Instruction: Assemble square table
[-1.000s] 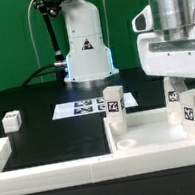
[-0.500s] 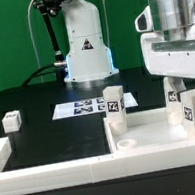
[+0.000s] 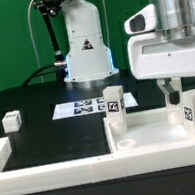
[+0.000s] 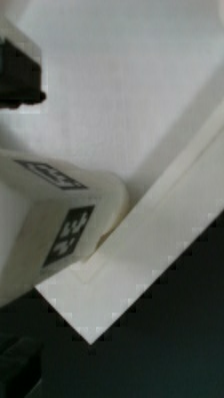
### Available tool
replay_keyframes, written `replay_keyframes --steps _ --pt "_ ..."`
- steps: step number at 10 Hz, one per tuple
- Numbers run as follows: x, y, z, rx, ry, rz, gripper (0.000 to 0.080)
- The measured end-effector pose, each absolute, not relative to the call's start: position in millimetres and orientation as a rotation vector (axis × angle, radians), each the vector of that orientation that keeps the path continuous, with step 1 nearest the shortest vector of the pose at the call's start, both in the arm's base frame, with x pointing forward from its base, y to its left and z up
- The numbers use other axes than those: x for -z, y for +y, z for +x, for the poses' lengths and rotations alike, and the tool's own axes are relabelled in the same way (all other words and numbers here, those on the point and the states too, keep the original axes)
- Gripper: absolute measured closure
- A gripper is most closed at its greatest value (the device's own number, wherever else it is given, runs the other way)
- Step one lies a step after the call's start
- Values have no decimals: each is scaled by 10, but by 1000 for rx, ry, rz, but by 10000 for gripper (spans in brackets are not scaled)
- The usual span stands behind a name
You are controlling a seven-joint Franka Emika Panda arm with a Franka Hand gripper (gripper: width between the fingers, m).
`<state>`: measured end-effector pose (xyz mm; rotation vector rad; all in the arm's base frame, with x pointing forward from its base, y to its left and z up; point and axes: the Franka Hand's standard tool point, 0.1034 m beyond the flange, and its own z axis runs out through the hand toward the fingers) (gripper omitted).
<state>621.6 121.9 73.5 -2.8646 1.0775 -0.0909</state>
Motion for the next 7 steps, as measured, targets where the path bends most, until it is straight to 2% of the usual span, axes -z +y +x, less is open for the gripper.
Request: replay_keyframes --steps 7 --pt "-755 1292 6223 146 142 -3137 151"
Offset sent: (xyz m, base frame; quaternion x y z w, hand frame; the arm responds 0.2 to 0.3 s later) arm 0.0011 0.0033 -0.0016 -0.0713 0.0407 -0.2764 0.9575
